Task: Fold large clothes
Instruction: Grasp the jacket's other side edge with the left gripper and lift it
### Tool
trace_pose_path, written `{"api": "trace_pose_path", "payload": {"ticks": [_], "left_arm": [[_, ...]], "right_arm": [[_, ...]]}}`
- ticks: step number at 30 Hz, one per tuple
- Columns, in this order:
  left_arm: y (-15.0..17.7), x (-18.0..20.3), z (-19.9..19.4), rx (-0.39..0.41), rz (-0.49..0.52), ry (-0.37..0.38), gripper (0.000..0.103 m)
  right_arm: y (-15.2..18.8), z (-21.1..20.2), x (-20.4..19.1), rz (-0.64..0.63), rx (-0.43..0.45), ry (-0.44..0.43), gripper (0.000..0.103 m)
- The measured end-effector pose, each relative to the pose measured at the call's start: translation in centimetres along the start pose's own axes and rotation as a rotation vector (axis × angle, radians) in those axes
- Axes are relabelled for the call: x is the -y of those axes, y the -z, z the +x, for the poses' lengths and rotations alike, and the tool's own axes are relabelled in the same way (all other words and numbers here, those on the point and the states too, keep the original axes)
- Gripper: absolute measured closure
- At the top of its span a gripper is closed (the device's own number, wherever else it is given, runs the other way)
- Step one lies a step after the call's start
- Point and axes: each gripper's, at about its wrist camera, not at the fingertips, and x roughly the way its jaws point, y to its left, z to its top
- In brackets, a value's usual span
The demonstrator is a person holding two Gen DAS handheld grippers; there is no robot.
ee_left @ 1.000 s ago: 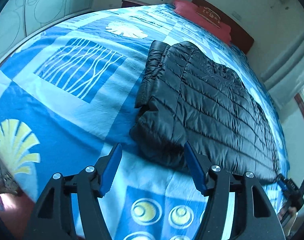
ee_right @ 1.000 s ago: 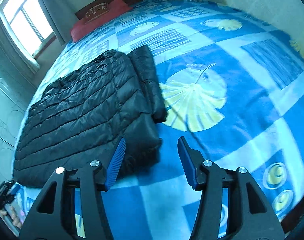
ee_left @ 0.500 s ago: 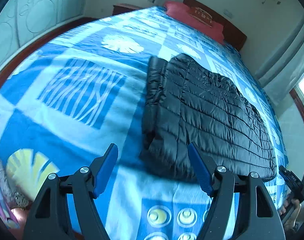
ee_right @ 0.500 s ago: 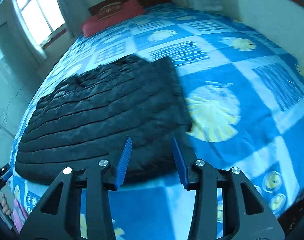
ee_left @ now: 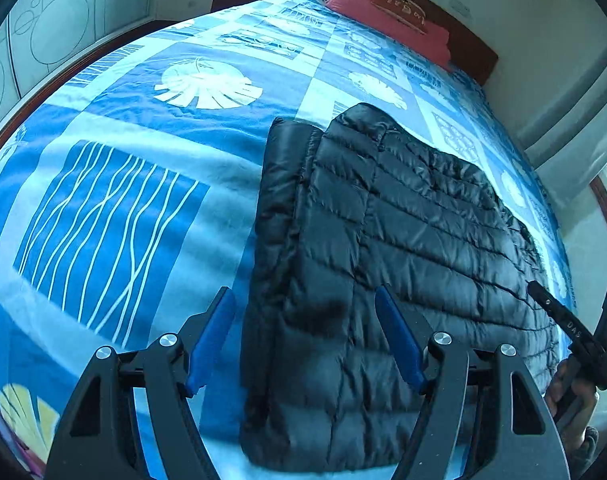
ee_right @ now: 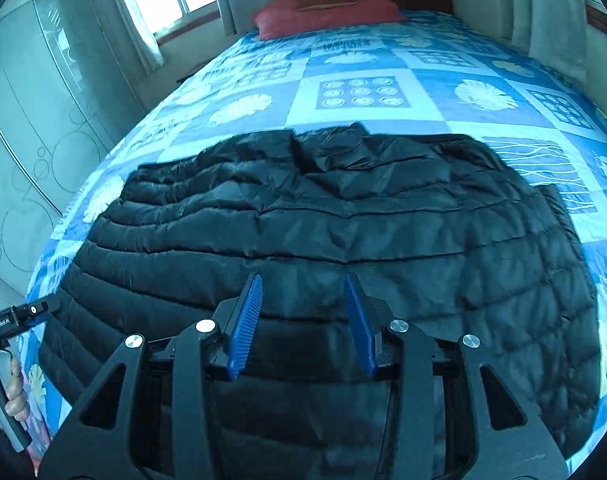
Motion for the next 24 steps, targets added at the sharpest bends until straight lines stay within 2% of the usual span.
{"api": "trace_pose_path", "payload": {"ticks": [2,7,11,19,22,24], "left_arm": [[-0.4,-0.2,0.7,-0.014,0.004,-0.007,0.032],[-1.2,-0.4,2.3,-0.049,-0.012,0.022,0.032],[-2.0,-0.1,3.5,-0.082,0.006,0.033,0.031],[-2.8,0.2,6.3,-0.144,0.044,0.034,0.025],[-2.5,-0.4,7.1,-0.151,0.03,0.077,0.028],[-2.3,-0.1,7.0,-0.146,0.041,0.1,0.04]], "right_arm": [[0.9,2.2,-0.1,-0.007,-0.048,0.024,0.06],[2.5,3.0,-0.4,-0.038,-0.012,0.058,0.059],[2.7,3.2,0.0,-0.025,-0.007,0.04,0.059],[3.0,3.4,-0.1,-0.037,0.003,0.057,0.059],[3.1,3.4,-0.2,-0.037,0.01,0.058,0.059],[3.2,3.5,-0.2,-0.039,0.011,0.06,0.059]]}}
